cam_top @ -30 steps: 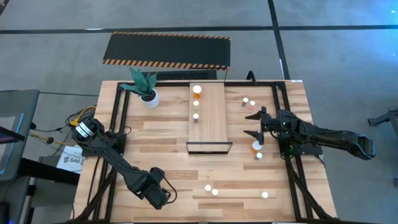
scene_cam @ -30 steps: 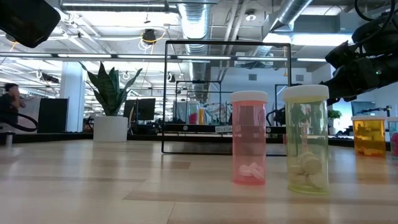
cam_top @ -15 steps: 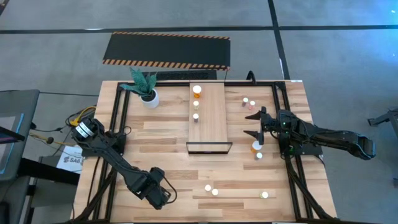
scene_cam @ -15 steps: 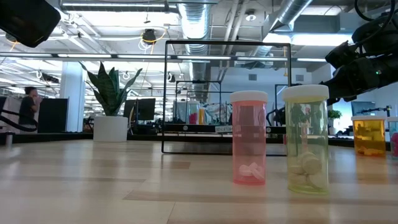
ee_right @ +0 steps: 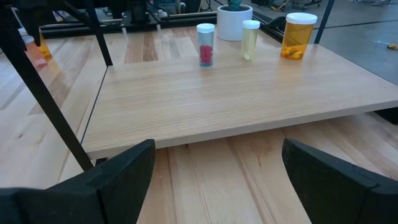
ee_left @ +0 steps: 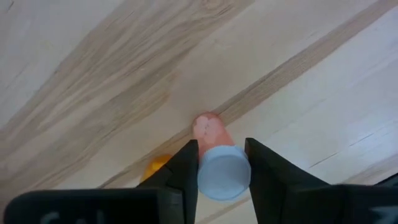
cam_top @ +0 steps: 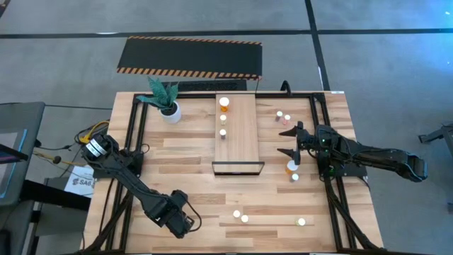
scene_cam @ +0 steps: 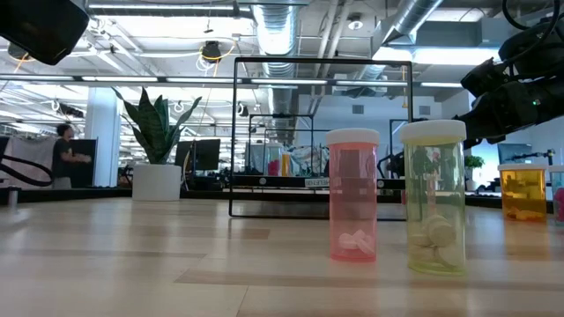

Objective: Pick and place medicine bottles onto shelf by color
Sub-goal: Put the bottom left small pink pill bottle on the shelf

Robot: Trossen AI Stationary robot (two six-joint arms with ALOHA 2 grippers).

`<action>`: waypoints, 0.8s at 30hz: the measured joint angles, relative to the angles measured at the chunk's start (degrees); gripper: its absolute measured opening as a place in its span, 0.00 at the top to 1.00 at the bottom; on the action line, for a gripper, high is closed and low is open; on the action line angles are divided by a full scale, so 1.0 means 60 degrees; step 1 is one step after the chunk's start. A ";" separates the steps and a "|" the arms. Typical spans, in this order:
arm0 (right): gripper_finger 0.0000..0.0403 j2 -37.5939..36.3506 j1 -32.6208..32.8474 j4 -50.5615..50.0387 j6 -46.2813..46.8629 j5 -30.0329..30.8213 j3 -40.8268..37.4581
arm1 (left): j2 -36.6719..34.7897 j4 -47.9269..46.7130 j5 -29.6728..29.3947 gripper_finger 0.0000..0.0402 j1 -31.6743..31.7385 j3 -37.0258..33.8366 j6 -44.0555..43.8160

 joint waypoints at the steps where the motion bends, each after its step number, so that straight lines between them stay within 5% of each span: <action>1: 0.07 0.0000 0.0000 0.0000 0.0000 0.0000 -0.0001 | 0.0000 0.0000 0.0000 0.78 0.0000 0.0000 0.0000; 24: 0.07 0.0000 0.0000 0.0000 0.0000 -0.0004 0.0000 | 0.0000 0.0004 0.0015 0.78 0.0194 0.0000 0.0596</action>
